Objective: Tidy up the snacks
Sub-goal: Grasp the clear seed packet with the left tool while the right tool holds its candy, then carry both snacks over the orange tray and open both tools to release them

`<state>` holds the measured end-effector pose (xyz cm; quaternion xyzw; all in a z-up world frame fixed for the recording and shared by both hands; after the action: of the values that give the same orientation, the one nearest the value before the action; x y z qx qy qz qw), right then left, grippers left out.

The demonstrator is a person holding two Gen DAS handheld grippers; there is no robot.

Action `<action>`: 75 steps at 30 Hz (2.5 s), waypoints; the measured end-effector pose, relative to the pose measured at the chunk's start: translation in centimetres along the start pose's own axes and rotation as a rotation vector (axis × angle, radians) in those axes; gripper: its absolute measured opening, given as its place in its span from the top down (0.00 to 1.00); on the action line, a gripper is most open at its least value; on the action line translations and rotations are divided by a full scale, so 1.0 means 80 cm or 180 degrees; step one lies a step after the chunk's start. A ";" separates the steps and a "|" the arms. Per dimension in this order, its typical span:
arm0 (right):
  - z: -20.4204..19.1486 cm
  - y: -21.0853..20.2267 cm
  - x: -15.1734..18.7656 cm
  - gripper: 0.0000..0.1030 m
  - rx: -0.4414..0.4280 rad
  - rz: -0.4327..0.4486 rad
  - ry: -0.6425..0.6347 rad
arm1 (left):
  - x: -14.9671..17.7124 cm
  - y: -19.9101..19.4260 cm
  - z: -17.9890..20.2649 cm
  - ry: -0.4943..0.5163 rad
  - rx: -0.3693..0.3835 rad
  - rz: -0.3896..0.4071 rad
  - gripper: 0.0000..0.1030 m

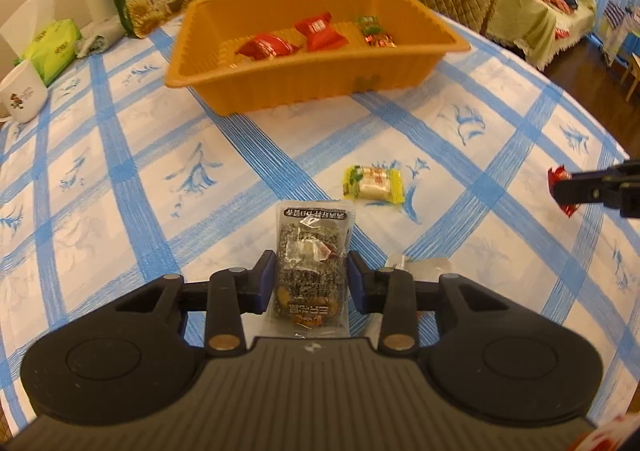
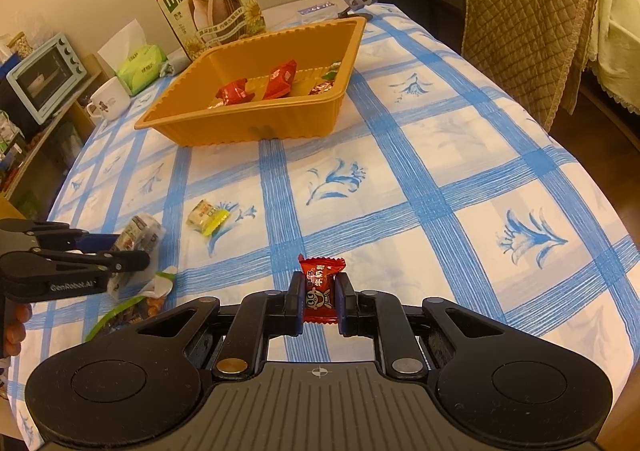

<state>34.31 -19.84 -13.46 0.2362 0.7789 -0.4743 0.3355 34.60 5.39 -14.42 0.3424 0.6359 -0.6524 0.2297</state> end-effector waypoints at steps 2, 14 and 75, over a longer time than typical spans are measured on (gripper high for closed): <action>-0.001 -0.002 -0.001 0.85 -0.0022 0.0010 -0.0005 | -0.005 -0.008 -0.004 -0.0061 -0.0036 0.0055 0.67; -0.017 0.008 -0.032 0.85 -0.0238 0.0113 -0.0101 | -0.064 -0.044 -0.037 -0.0337 -0.0219 0.0415 0.67; -0.012 0.219 -0.222 0.85 -0.0184 0.0397 -0.0064 | -0.236 0.186 -0.089 -0.0100 -0.0164 0.0337 0.64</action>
<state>57.80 -12.15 -10.05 0.2697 0.7727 -0.4321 0.3789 59.12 8.57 -10.17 0.3593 0.6297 -0.6280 0.2826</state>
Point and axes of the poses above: each gripper's, at about its wrist camera, not at the fingertips, and y roughly the way its jaws point, z to its right, x to its underside, the point moved 4 cm from there along y, roughly the way its jaws point, and after that the axes turned 14 degrees about z, right-handed, at the moved point
